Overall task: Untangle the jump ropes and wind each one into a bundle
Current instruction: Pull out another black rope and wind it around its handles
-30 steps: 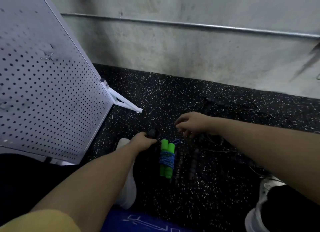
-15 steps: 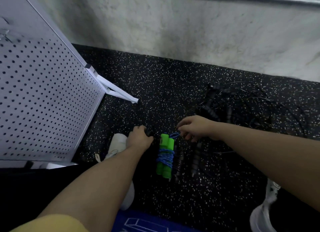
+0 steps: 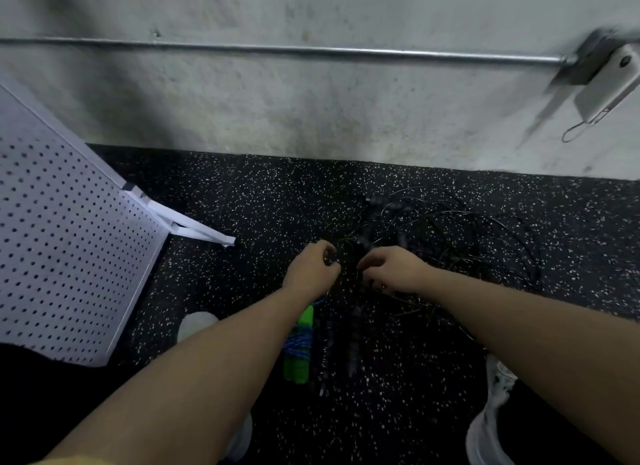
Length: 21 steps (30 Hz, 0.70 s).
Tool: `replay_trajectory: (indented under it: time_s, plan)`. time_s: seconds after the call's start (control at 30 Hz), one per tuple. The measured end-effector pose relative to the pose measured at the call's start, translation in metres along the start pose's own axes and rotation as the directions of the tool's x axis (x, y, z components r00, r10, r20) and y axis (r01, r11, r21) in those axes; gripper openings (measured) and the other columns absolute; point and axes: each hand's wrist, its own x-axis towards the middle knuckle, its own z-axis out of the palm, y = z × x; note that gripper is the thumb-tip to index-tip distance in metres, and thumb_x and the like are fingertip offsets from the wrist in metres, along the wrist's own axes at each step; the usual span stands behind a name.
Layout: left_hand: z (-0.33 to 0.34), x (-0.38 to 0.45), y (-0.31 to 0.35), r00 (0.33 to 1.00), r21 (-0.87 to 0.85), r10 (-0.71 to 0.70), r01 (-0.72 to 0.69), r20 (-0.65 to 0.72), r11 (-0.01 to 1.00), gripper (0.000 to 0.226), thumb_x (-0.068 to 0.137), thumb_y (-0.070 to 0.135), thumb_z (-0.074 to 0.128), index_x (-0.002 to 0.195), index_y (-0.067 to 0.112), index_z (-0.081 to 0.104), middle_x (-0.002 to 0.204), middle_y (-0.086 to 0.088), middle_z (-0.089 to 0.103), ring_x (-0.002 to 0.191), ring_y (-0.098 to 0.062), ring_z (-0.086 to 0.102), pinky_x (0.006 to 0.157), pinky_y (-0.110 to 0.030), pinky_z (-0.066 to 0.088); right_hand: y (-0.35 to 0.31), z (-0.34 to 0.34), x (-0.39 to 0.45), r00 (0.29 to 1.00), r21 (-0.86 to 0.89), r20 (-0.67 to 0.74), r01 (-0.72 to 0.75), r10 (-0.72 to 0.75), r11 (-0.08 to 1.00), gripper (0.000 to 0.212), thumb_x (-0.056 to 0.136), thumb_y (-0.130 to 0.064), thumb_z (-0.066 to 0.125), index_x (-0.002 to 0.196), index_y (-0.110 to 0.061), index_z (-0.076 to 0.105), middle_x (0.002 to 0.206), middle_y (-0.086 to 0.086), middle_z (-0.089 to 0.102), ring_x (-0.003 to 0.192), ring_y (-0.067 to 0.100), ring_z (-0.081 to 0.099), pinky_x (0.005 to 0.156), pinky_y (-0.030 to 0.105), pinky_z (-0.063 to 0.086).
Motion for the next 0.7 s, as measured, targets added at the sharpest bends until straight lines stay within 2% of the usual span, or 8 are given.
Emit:
replay_trajectory:
  time_s: [0.13, 0.2, 0.3, 0.37, 0.5, 0.6, 0.63, 0.7]
  plan:
    - [0.015, 0.029, 0.019, 0.990, 0.126, 0.135, -0.137, 0.031, 0.983, 0.034, 0.095, 0.026, 0.062, 0.129, 0.024, 0.061, 0.129, 0.002, 0.059, 0.114, -0.018, 0.057, 0.098, -0.039, 0.050, 0.026, -0.017, 0.014, 0.999, -0.127, -0.040, -0.019, 0.014, 0.992, 0.024, 0.095, -0.016, 0.058, 0.117, -0.019, 0.069, 0.092, -0.009, 0.065, 0.066, 0.002, 0.055, 0.056, 0.014, 0.045]
    - [0.022, 0.044, 0.023, 0.979, 0.212, 0.199, -0.204, 0.046, 0.956, 0.033, 0.094, 0.022, 0.062, 0.127, 0.025, 0.061, 0.126, 0.004, 0.061, 0.113, -0.018, 0.056, 0.096, -0.039, 0.049, 0.038, -0.021, 0.025, 0.998, -0.144, -0.054, -0.041, 0.034, 0.989, 0.021, 0.094, -0.014, 0.059, 0.112, -0.020, 0.069, 0.101, -0.003, 0.067, 0.065, -0.001, 0.050, 0.059, 0.017, 0.042]
    - [0.035, 0.066, 0.026, 0.947, 0.361, 0.299, -0.322, 0.119, 0.876, 0.035, 0.093, 0.017, 0.058, 0.127, 0.022, 0.061, 0.127, 0.003, 0.061, 0.117, -0.019, 0.055, 0.097, -0.038, 0.047, 0.055, -0.022, 0.044, 0.995, -0.135, -0.056, -0.088, 0.081, 0.987, 0.014, 0.093, -0.013, 0.058, 0.099, -0.023, 0.065, 0.100, 0.000, 0.067, 0.068, 0.008, 0.054, 0.070, 0.023, 0.043]
    - [0.045, 0.082, 0.028, 0.922, 0.464, 0.342, -0.388, 0.184, 0.796, 0.037, 0.093, 0.017, 0.057, 0.130, 0.022, 0.059, 0.131, 0.003, 0.060, 0.122, -0.021, 0.053, 0.100, -0.039, 0.044, 0.065, -0.022, 0.055, 0.994, -0.124, -0.041, -0.102, 0.098, 0.987, 0.015, 0.093, -0.013, 0.058, 0.102, -0.023, 0.065, 0.105, 0.002, 0.068, 0.077, 0.014, 0.057, 0.072, 0.023, 0.043]
    - [0.061, 0.109, 0.032, 0.910, 0.644, 0.264, -0.412, 0.318, 0.645, 0.042, 0.098, 0.024, 0.056, 0.140, 0.023, 0.051, 0.139, 0.001, 0.053, 0.128, -0.025, 0.051, 0.102, -0.043, 0.041, 0.074, -0.022, 0.071, 0.992, -0.094, -0.025, -0.129, 0.127, 0.987, 0.023, 0.095, -0.016, 0.056, 0.114, -0.018, 0.068, 0.096, -0.001, 0.064, 0.076, 0.015, 0.056, 0.062, 0.023, 0.042]
    - [0.063, 0.118, 0.034, 0.907, 0.725, 0.200, -0.418, 0.371, 0.547, 0.034, 0.100, 0.023, 0.057, 0.133, 0.018, 0.056, 0.134, -0.005, 0.050, 0.122, -0.028, 0.052, 0.095, -0.041, 0.044, 0.073, -0.021, 0.079, 0.993, -0.054, -0.033, -0.114, 0.112, 0.992, 0.024, 0.095, -0.015, 0.054, 0.115, -0.016, 0.068, 0.084, -0.006, 0.060, 0.064, 0.005, 0.050, 0.053, 0.019, 0.038]
    - [0.062, 0.119, 0.034, 0.910, 0.722, 0.167, -0.404, 0.380, 0.561, 0.031, 0.101, 0.022, 0.056, 0.131, 0.015, 0.057, 0.133, -0.008, 0.050, 0.120, -0.029, 0.052, 0.094, -0.040, 0.045, 0.072, -0.023, 0.080, 0.994, -0.051, -0.041, -0.103, 0.101, 0.993, 0.024, 0.095, -0.015, 0.054, 0.114, -0.016, 0.068, 0.082, -0.008, 0.059, 0.062, 0.003, 0.048, 0.052, 0.018, 0.037]
    - [0.057, 0.117, 0.038, 0.928, 0.650, 0.075, -0.311, 0.364, 0.694, 0.029, 0.101, 0.019, 0.056, 0.128, 0.009, 0.054, 0.130, -0.014, 0.049, 0.115, -0.032, 0.054, 0.090, -0.040, 0.046, 0.067, -0.029, 0.079, 0.993, -0.033, -0.072, -0.092, 0.089, 0.995, 0.021, 0.095, -0.015, 0.053, 0.110, -0.018, 0.068, 0.079, -0.009, 0.058, 0.061, 0.003, 0.049, 0.052, 0.018, 0.038]
